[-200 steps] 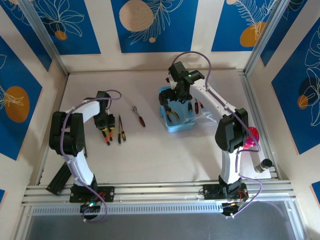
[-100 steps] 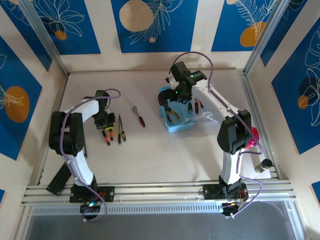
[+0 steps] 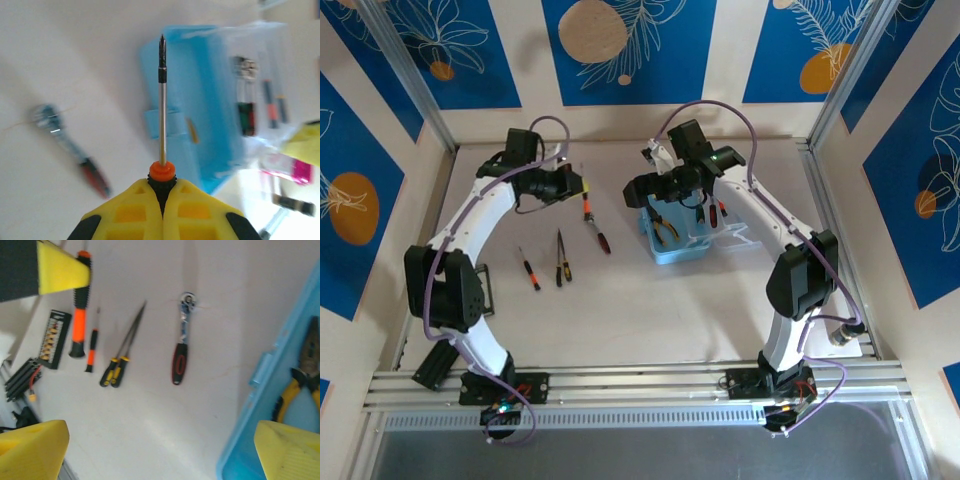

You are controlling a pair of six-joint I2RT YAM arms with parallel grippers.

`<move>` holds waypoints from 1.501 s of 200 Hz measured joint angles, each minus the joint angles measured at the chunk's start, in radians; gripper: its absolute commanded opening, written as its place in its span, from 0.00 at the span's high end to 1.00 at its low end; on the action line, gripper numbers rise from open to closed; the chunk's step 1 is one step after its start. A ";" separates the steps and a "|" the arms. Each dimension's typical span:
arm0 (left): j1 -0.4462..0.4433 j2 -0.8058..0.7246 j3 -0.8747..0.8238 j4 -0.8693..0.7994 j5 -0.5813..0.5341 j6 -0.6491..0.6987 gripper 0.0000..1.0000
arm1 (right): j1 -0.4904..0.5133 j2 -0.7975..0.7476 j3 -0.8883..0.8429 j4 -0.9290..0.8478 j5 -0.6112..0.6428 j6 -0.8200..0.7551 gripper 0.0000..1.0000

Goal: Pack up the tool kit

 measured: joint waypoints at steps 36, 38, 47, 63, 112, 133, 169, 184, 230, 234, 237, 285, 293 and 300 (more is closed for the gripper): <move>-0.056 0.000 0.000 0.093 0.100 -0.094 1.00 | 0.026 0.000 -0.002 0.064 -0.070 0.018 0.23; -0.058 0.000 0.000 0.099 0.104 -0.098 1.00 | 0.028 0.000 -0.002 0.066 -0.073 0.020 0.23; -0.063 0.000 0.000 0.122 0.120 -0.118 1.00 | 0.033 0.000 -0.002 0.077 -0.084 0.022 0.25; -0.073 0.000 0.000 0.155 0.137 -0.146 1.00 | 0.042 0.000 -0.002 0.093 -0.099 0.026 0.29; -0.090 0.003 0.000 0.216 0.167 -0.195 1.00 | 0.064 0.003 -0.002 0.129 -0.115 0.046 0.43; -0.094 0.003 -0.008 0.255 0.188 -0.214 1.00 | 0.073 0.020 0.000 0.137 -0.120 0.051 0.51; -0.094 0.003 -0.048 0.331 0.221 -0.257 1.00 | 0.083 0.064 0.015 0.135 -0.117 0.056 0.74; -0.094 0.003 -0.056 0.342 0.231 -0.258 1.00 | 0.083 0.064 0.016 0.127 -0.102 0.071 0.88; -0.093 0.002 -0.039 0.278 0.208 -0.182 0.61 | 0.069 0.064 0.017 0.087 -0.068 0.068 1.00; -0.092 0.002 -0.034 0.259 0.194 -0.179 0.58 | 0.069 0.064 0.017 0.081 -0.067 0.064 1.00; -0.090 0.002 -0.032 0.248 0.188 -0.163 0.56 | 0.068 0.064 0.017 0.077 -0.065 0.061 1.00; -0.001 0.004 -0.016 0.043 0.032 -0.040 0.00 | -0.038 0.011 -0.010 -0.020 0.009 -0.037 1.00; 0.019 0.004 -0.015 0.009 -0.004 -0.023 0.00 | -0.061 -0.008 -0.018 -0.043 0.036 -0.058 1.00; 0.031 0.004 -0.012 -0.024 -0.039 -0.003 0.00 | -0.083 -0.026 -0.023 -0.065 0.067 -0.077 1.00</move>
